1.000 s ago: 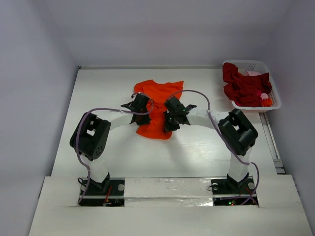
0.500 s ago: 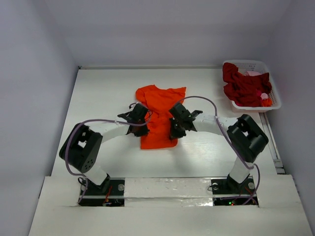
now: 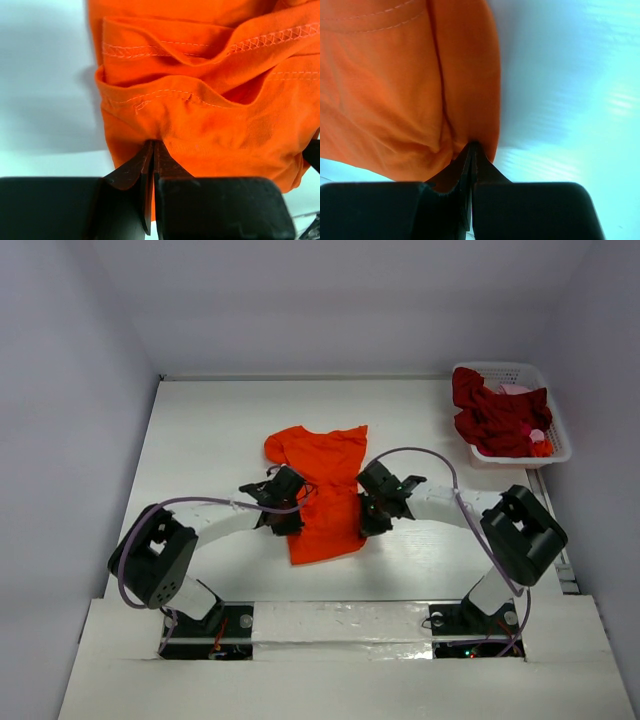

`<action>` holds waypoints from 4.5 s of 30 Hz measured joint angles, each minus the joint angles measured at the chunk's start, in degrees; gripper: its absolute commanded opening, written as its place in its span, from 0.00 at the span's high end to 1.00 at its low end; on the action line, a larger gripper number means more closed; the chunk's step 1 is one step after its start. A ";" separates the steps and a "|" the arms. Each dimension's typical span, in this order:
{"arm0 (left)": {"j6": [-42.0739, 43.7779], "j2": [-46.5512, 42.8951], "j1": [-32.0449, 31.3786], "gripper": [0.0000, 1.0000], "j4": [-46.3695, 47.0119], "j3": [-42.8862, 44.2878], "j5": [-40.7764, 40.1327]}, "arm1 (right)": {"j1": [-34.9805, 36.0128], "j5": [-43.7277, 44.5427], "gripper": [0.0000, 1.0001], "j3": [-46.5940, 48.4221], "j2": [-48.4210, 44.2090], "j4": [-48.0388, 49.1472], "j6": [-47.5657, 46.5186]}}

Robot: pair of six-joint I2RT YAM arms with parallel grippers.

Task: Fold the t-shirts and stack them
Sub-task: Grab one side of the 2/3 rectangular tshirt with both arms

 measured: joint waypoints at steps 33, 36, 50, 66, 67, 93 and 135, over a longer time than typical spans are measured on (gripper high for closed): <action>-2.45 -8.46 -2.32 0.33 -23.15 20.94 -14.64 | 5.66 6.10 0.57 14.60 -6.08 -10.03 0.39; -0.87 -8.76 4.00 0.28 -17.59 18.88 -14.62 | 1.09 4.11 0.41 18.23 -2.97 -8.90 -1.95; 7.89 6.14 21.81 0.37 11.08 15.30 -9.05 | -23.87 -6.23 0.31 41.46 17.16 -6.95 -11.50; 9.51 16.59 27.76 0.38 18.75 19.43 -2.82 | -24.06 -10.14 0.30 49.20 26.21 -6.67 -12.20; 9.51 16.83 27.82 0.38 19.06 19.52 -2.56 | -24.15 -10.19 0.30 49.92 26.77 -6.86 -12.15; 9.44 23.08 28.17 0.42 15.04 25.22 3.04 | -24.46 -9.81 0.32 50.21 29.77 -5.51 -7.54; 9.25 23.08 28.17 0.44 11.54 25.75 2.91 | -24.06 -12.39 0.35 56.37 37.97 -7.52 -6.05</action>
